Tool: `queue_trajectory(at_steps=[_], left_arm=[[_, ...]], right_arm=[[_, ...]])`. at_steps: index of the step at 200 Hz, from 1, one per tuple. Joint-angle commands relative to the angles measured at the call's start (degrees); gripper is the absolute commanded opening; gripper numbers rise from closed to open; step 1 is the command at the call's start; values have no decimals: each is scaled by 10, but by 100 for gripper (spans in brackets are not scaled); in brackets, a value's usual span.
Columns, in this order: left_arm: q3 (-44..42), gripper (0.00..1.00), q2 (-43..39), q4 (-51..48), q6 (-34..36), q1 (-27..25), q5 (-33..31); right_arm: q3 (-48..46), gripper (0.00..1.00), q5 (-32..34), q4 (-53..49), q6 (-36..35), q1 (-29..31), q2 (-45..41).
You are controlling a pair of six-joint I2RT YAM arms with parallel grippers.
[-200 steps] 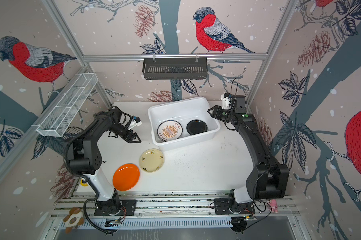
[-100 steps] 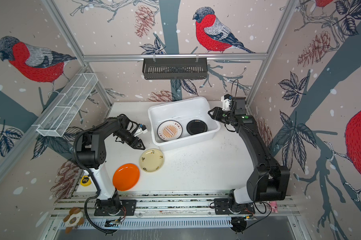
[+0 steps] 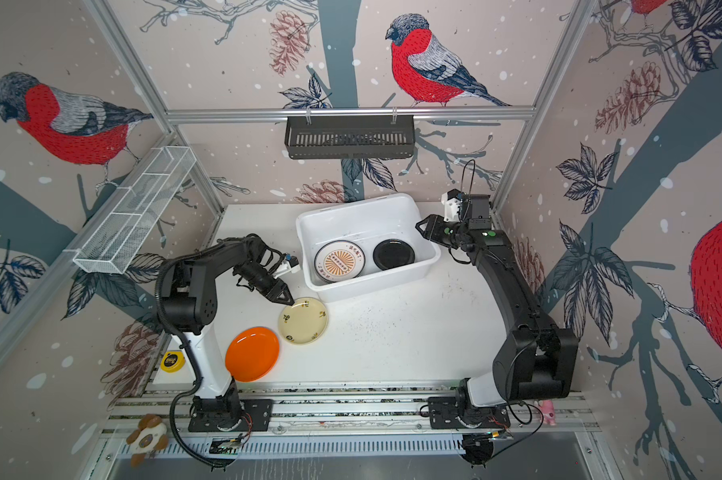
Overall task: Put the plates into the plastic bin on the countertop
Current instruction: 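Lower the left gripper to the cream plate rim and grip it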
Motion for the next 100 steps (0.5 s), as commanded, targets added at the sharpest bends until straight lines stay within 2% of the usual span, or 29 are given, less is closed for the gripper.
queue_trajectory(at_steps=[1, 100], left_arm=[[-12, 44, -2, -9, 19, -4, -6], [-24, 34, -4, 14, -1, -12, -14]], right_arm=[[0, 49, 1, 9, 1, 0, 1], [-18, 49, -3, 20, 3, 0, -3]])
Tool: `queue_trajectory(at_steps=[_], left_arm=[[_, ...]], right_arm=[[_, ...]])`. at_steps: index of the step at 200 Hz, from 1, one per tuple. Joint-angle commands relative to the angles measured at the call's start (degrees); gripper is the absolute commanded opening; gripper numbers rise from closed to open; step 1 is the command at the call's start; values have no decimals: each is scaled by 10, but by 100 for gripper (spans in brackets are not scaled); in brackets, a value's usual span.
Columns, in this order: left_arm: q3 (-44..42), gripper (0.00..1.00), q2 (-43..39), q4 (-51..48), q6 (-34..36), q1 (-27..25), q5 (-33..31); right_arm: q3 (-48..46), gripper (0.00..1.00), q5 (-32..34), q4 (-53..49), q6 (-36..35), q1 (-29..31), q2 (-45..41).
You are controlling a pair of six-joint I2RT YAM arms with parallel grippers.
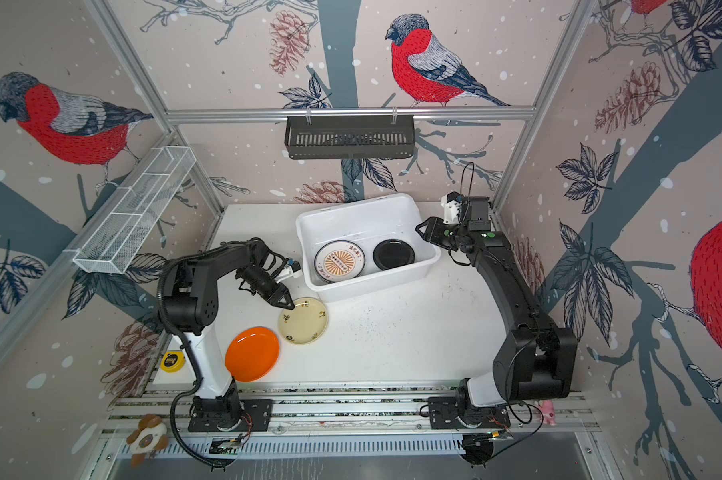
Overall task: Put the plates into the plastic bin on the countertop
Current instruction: 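Lower the left gripper to the cream plate rim and grip it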
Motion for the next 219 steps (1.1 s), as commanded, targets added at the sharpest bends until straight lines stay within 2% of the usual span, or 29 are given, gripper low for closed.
queue_trajectory(at_steps=[1, 119, 172, 219], left_arm=[[-2, 34, -1, -2, 3, -2, -4], [-9, 22, 2, 15, -15, -3, -7], [-18, 21, -7, 30, -21, -4, -14], [-15, 12, -6, 33, -26, -5, -18]], right_arm=[[-5, 49, -2, 18, 3, 1, -3], [-23, 48, -5, 38, 10, 0, -1], [-24, 48, -7, 45, 10, -1, 4], [-24, 48, -10, 48, 10, -1, 8]])
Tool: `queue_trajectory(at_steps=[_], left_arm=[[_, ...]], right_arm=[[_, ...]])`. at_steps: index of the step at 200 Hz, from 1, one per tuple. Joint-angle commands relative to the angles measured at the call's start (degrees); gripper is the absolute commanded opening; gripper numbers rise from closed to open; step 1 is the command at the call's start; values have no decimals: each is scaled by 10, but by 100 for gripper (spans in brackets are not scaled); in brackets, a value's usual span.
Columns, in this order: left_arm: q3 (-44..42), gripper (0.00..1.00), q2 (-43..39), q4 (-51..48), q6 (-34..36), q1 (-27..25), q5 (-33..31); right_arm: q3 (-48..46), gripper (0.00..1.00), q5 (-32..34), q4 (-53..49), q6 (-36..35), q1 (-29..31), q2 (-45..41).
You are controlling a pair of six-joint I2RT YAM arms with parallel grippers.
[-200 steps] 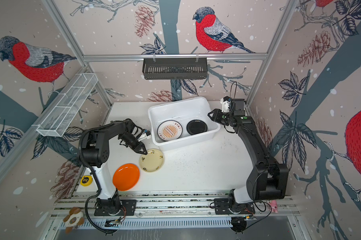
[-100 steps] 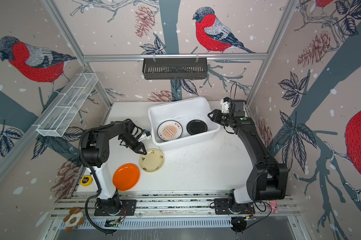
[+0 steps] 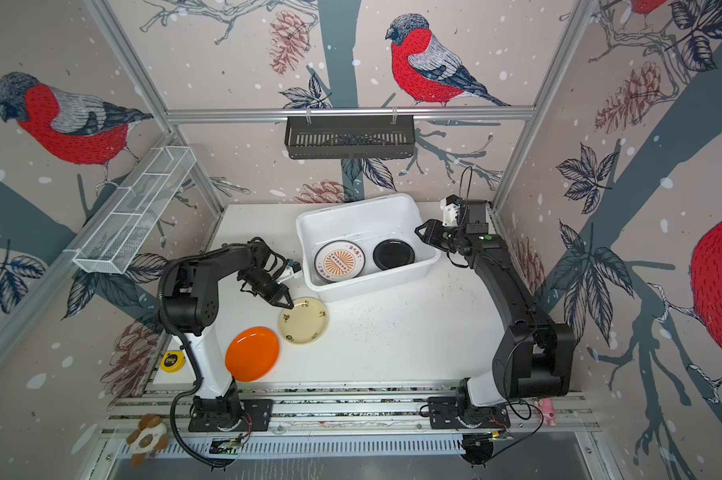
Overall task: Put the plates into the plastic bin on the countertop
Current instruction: 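Lower the left gripper to the cream plate rim and grip it, then tilt the cream plate up on edge and lift it with the left gripper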
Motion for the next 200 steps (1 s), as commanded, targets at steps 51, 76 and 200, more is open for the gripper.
queue_trajectory(at_steps=[51, 76, 200], left_arm=[[9, 0, -8, -7, 1, 1, -16], [25, 0, -11, -18, 5, 6, -25], [182, 0, -8, -109, 24, 116, -55]], right_arm=[[-1, 48, -11, 19, -2, -4, 1], [-2, 48, -14, 21, -1, -4, 2], [-3, 48, -26, 36, -1, -5, 13]])
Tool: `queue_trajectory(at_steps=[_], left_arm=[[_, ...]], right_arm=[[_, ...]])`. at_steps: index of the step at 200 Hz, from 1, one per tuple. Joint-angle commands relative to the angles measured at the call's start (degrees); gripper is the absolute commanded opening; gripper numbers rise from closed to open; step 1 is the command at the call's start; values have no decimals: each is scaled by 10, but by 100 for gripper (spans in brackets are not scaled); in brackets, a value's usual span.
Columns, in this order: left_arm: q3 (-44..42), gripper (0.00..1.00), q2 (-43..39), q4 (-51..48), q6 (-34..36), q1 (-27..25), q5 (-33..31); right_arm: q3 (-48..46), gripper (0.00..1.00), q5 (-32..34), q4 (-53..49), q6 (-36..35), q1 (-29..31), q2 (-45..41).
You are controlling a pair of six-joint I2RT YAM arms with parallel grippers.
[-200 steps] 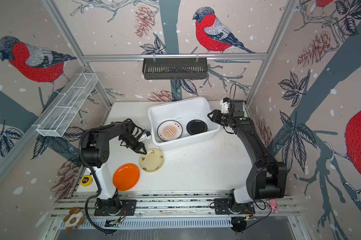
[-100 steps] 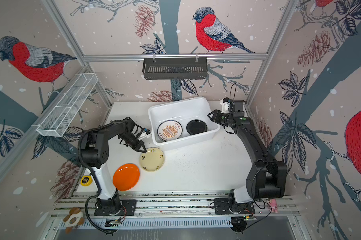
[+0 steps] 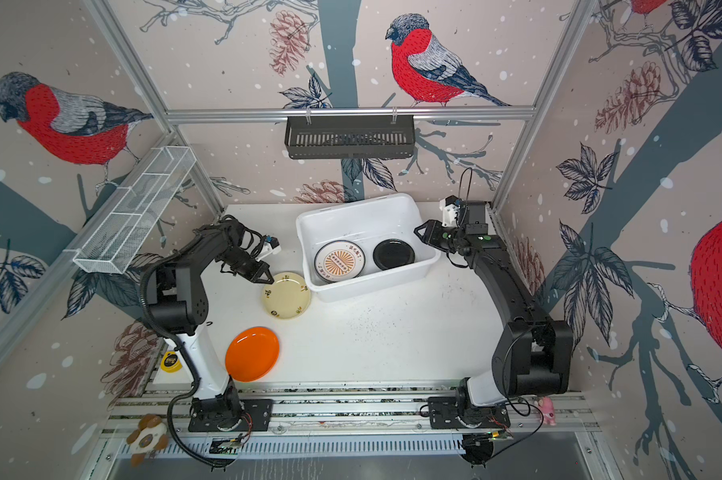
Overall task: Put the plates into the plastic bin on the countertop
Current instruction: 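Tilt the cream plate up on edge and lift it with the left gripper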
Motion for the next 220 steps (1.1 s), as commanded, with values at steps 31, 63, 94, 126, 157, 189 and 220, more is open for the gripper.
queue_trajectory(at_steps=[31, 63, 94, 126, 157, 189, 220], left_arm=[[89, 0, 10, -58, 7, 44, -11], [168, 0, 25, -89, 4, 63, -13], [224, 0, 36, -98, -16, 81, -12], [274, 0, 42, -113, -35, 85, -3], [334, 0, 50, -133, -57, 85, 12], [399, 0, 63, -150, -70, 88, 9], [461, 0, 78, -168, -85, 90, 7]], right_arm=[[10, 48, -13, 19, -2, 0, 10], [18, 48, -17, 18, -5, 0, 18], [24, 48, -21, 20, -7, -1, 26], [33, 48, -25, 20, -9, -1, 35], [45, 48, -28, 18, -12, -1, 46], [51, 48, -32, 20, -12, 0, 55], [56, 48, -34, 22, -12, -1, 60]])
